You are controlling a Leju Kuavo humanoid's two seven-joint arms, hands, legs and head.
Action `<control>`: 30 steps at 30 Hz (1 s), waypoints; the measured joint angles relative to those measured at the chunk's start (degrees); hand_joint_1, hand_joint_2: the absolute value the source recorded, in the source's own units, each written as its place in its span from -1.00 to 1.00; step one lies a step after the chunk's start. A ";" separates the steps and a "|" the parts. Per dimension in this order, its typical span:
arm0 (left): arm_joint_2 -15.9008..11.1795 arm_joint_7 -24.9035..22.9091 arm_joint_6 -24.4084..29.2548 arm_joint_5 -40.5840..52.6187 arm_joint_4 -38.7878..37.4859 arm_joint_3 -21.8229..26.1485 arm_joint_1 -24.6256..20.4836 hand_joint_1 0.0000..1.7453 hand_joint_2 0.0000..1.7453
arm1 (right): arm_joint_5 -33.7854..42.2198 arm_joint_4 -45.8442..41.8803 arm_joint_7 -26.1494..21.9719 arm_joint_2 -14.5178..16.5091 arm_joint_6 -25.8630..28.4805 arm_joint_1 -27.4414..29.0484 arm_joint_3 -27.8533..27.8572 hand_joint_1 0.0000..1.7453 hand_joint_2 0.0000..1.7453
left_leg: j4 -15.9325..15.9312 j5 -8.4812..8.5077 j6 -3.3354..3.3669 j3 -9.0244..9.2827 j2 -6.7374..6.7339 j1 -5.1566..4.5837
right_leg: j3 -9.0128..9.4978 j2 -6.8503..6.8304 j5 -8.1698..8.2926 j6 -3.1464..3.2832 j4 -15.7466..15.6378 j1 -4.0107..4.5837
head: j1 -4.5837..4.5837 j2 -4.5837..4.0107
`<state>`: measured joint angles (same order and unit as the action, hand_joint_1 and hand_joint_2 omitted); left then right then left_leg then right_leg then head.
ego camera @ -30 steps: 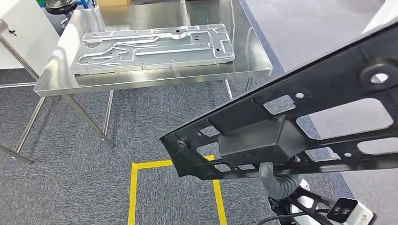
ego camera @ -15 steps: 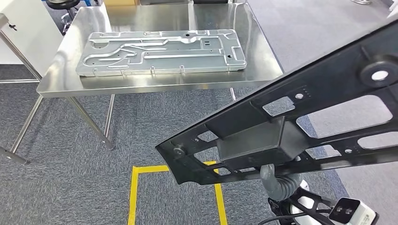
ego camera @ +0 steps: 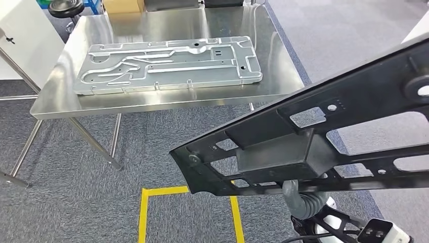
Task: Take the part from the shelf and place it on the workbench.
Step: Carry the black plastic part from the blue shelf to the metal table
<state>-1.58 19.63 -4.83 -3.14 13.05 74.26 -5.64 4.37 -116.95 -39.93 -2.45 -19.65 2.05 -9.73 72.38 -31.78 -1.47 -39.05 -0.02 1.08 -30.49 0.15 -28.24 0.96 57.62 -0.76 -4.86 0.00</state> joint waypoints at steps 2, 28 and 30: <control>-0.03 -0.01 0.02 -0.01 0.00 0.01 0.05 -1.00 1.00 | 0.35 -0.21 0.00 0.00 -0.36 -0.02 0.01 1.00 1.00 | -7.34 5.18 0.00 2.14 -0.15 0.11 | 1.46 0.05 -1.21 -0.50 0.07 0.04 | 0.01 0.00; 0.11 0.00 0.19 0.04 0.00 0.22 -0.29 -1.00 1.00 | 2.94 -2.48 0.00 3.20 -8.00 -0.61 3.72 1.00 1.00 | 0.35 -3.13 0.13 2.18 0.02 -0.33 | -1.46 0.43 1.19 0.27 0.04 0.20 | 0.01 0.00; 0.11 0.00 0.27 0.01 0.00 0.26 -0.11 -1.00 1.00 | 2.77 -2.48 0.00 3.61 -8.19 -0.59 3.86 1.00 1.00 | 1.37 -0.82 -0.08 -0.28 0.02 -0.20 | -0.37 0.67 0.30 0.19 0.05 0.18 | 0.01 0.00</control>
<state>-1.47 19.63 -4.56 -3.13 13.05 74.52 -5.75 7.14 -119.43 -39.93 1.16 -27.84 1.46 -5.87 73.75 -32.61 -1.55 -39.34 0.00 0.88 -30.86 0.83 -27.94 1.15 57.67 -0.58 -4.85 0.00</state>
